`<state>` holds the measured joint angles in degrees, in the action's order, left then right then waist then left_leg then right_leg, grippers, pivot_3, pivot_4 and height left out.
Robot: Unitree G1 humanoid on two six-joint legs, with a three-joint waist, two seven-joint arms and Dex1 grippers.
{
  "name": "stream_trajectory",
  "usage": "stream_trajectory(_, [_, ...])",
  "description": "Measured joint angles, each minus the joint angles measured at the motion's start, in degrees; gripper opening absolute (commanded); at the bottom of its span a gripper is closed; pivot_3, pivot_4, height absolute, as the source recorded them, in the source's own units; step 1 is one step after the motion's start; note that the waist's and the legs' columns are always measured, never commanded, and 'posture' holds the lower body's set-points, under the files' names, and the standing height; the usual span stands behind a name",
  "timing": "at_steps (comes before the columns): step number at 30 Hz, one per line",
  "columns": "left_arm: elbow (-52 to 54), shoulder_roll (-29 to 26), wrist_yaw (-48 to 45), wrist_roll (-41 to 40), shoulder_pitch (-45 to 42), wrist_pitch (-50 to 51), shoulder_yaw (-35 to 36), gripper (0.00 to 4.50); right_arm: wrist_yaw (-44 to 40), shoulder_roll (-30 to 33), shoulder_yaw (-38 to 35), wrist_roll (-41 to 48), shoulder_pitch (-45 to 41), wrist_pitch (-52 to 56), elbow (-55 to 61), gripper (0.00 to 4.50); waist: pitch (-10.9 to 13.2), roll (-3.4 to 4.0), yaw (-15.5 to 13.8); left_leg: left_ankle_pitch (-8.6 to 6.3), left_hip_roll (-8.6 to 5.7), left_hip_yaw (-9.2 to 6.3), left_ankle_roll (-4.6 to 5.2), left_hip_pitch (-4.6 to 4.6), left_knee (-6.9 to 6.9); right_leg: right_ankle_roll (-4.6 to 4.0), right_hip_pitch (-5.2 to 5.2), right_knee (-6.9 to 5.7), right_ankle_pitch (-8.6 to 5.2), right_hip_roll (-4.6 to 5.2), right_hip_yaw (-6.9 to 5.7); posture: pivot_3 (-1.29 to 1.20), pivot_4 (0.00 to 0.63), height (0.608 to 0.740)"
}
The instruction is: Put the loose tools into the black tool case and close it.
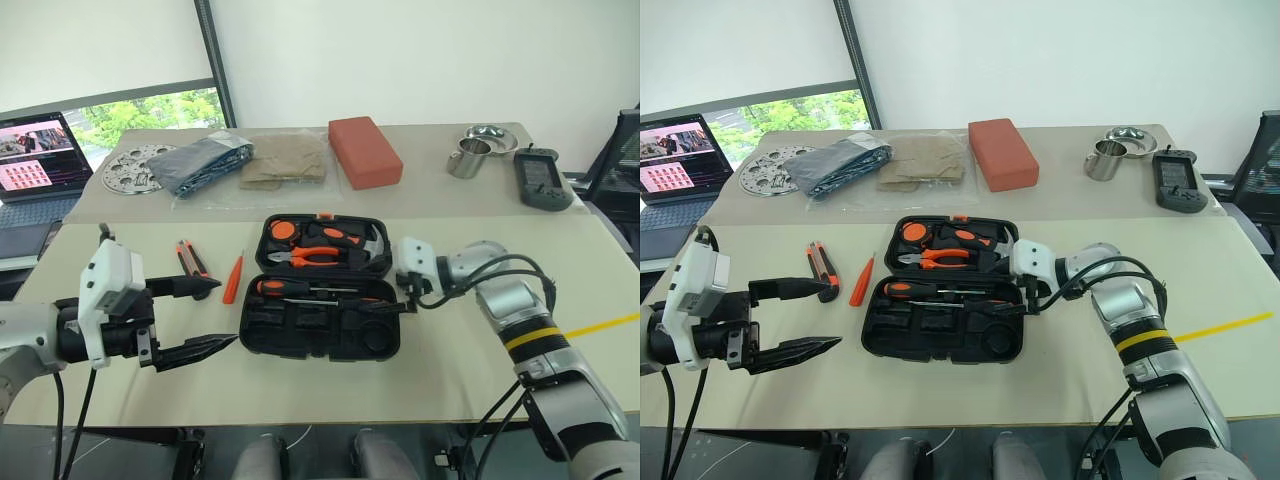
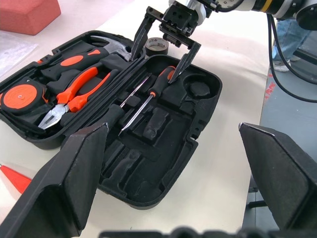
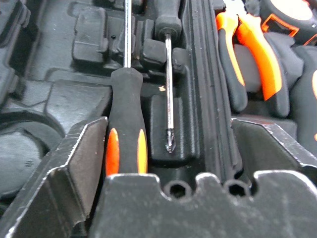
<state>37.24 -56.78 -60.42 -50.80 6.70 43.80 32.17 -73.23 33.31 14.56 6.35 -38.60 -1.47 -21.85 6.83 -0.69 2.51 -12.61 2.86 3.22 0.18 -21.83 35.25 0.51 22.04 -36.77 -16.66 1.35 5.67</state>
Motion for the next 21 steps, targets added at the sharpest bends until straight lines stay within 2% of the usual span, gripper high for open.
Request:
stream_trajectory(6, [-1.2,-0.2,-0.6,0.4,-0.4,-0.6,-1.2,4.5,2.2,-2.2,-4.7,5.8,0.3,7.2,5.3,4.45,0.0,0.0,0.2,0.0,0.03,-0.01,0.0,0.02,-0.02,-0.01,0.01,-0.03,0.0,-0.03,0.0,0.0,0.15,0.74])
stream_trajectory(10, [-1.5,-0.2,-0.9,0.4,-0.8,-1.3,-1.4,4.5,4.7,-5.2,-4.9,7.1,3.7,8.7,9.6,3.43,0.0,0.0,0.0,0.0,0.03,-0.02,0.0,-0.02,-0.02,-0.01,0.04,-0.04,-0.01,-0.02,-0.03,0.0,0.15,0.74])
stream_trajectory(20, [-1.8,-0.2,-1.0,0.4,-0.4,-1.4,-1.4,4.5,5.9,-5.5,-3.3,5.9,10.4,8.1,13.5,0.04,0.0,-0.01,0.1,0.0,0.03,0.0,0.0,-0.01,-0.02,-0.01,0.04,-0.04,-0.02,-0.03,-0.05,0.0,0.15,0.74])
stream_trajectory(21, [-1.8,-0.2,-1.0,0.4,-0.4,-1.4,-1.4,4.5,5.9,-5.5,-2.8,5.5,10.7,7.6,13.5,0.04,0.0,0.0,0.1,0.0,0.03,0.01,0.0,0.0,-0.02,-0.01,0.05,-0.04,-0.02,-0.03,-0.04,0.0,0.15,0.74])
